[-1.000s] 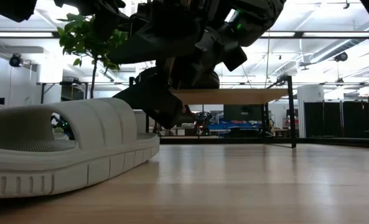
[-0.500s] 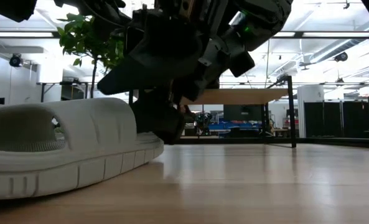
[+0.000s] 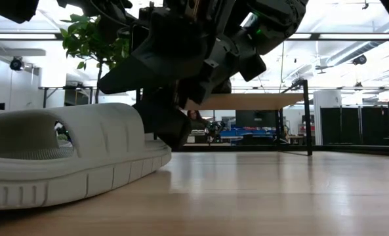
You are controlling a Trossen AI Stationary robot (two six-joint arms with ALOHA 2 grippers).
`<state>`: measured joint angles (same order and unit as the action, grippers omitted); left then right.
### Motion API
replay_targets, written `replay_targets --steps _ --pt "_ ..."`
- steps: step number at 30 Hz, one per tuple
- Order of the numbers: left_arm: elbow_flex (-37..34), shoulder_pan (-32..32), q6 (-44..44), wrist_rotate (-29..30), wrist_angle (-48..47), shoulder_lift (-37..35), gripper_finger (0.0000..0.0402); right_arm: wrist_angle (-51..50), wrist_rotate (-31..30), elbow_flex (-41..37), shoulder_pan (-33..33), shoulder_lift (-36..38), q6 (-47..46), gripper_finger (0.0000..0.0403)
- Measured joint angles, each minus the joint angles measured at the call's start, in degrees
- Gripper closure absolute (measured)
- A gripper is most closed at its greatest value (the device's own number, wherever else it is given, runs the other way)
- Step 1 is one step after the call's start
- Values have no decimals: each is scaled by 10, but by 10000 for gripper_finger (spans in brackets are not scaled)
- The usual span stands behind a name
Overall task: Pick and place slides into the shelf
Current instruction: Put the right gray slide on the shelf
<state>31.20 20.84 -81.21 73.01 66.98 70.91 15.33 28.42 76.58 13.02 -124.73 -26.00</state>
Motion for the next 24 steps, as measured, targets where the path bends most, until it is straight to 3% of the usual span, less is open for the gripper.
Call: replay_targets --steps 12,24 --pt "0 0 0 0 0 0 143 -1 0 0 0 0 5 324" --pt "0 0 0 0 0 0 143 0 0 0 0 0 30 391"
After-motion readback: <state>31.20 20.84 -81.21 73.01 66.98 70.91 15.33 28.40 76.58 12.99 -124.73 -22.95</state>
